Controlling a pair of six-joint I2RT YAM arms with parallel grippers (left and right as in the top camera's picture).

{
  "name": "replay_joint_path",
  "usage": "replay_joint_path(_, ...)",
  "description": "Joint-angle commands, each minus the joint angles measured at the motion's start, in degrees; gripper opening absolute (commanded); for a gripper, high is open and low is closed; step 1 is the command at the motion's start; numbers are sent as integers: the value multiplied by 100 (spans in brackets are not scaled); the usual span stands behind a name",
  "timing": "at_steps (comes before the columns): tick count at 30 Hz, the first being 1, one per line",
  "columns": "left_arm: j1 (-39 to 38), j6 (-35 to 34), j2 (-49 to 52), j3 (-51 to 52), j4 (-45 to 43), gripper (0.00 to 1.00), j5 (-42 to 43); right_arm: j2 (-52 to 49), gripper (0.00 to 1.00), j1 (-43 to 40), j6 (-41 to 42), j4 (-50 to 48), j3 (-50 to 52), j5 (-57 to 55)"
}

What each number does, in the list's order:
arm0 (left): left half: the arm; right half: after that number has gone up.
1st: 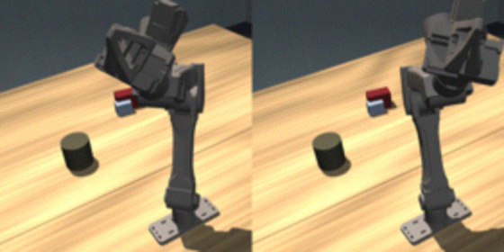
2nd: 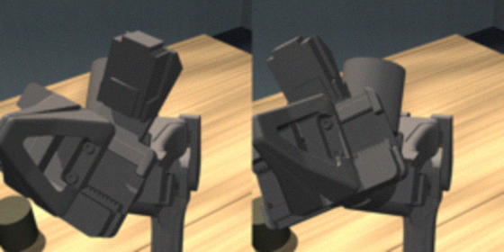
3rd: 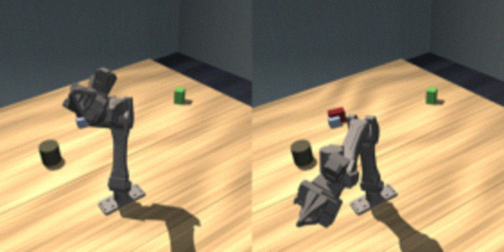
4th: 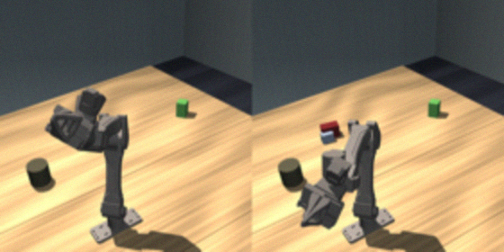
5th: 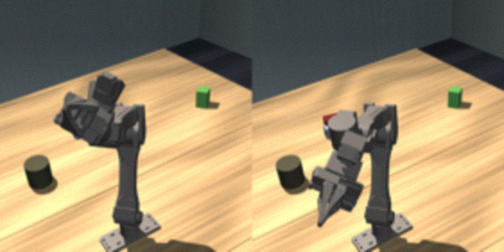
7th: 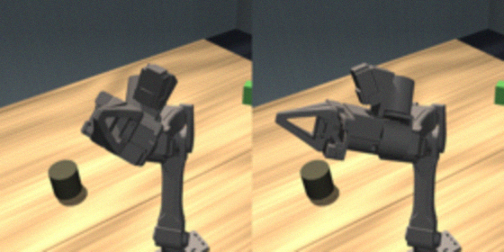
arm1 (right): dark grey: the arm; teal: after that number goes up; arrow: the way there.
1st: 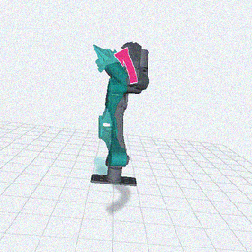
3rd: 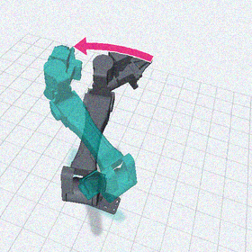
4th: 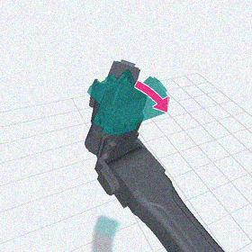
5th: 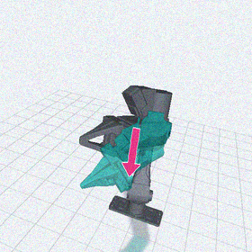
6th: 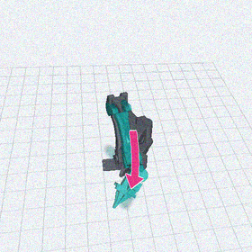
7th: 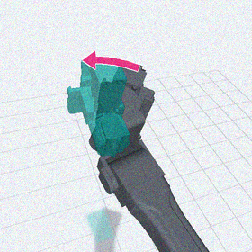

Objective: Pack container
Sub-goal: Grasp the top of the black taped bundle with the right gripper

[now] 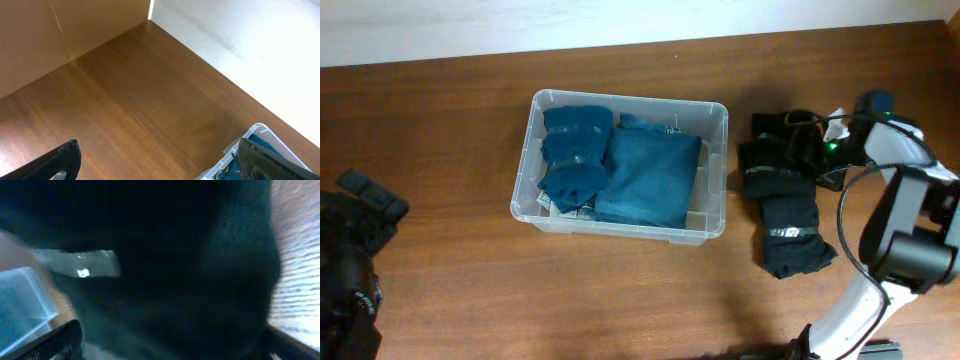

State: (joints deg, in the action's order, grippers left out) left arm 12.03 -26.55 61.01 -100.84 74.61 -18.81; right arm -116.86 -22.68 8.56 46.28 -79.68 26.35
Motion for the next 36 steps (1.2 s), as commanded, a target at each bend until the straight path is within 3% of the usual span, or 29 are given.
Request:
replay_joint_path(1,24,94,-2,-37,11,99,2,-267,99,-35,111,-24,7,-197)
replay_joint_path(8,24,94,-2,-37,11,99,2,-291,100,-111,-417,-92,17,271)
replay_joint_path(10,24,94,-2,-37,11,99,2,-291,87,-111,-472,-114,17,509)
replay_joint_path(12,24,94,-2,-37,11,99,2,-291,62,-94,-468,-138,24,560)
replay_joint_path(13,24,94,-2,-37,11,99,2,-291,43,-92,-468,-136,26,557)
replay_joint_path(14,24,94,-2,-37,11,99,2,-291,37,-92,-466,-133,28,557)
replay_joint_path(18,24,94,-2,-37,11,99,2,-278,30,-129,-310,-79,26,518)
replay_joint_path(24,24,94,-2,-37,11,99,2,236,29,-184,-214,181,22,975)
replay_joint_path(30,24,94,-2,-37,11,99,2,1808,17,-85,-223,225,20,2181)
replay_joint_path(36,24,94,-2,-37,11,99,2,3521,13,361,162,125,-11,2212)
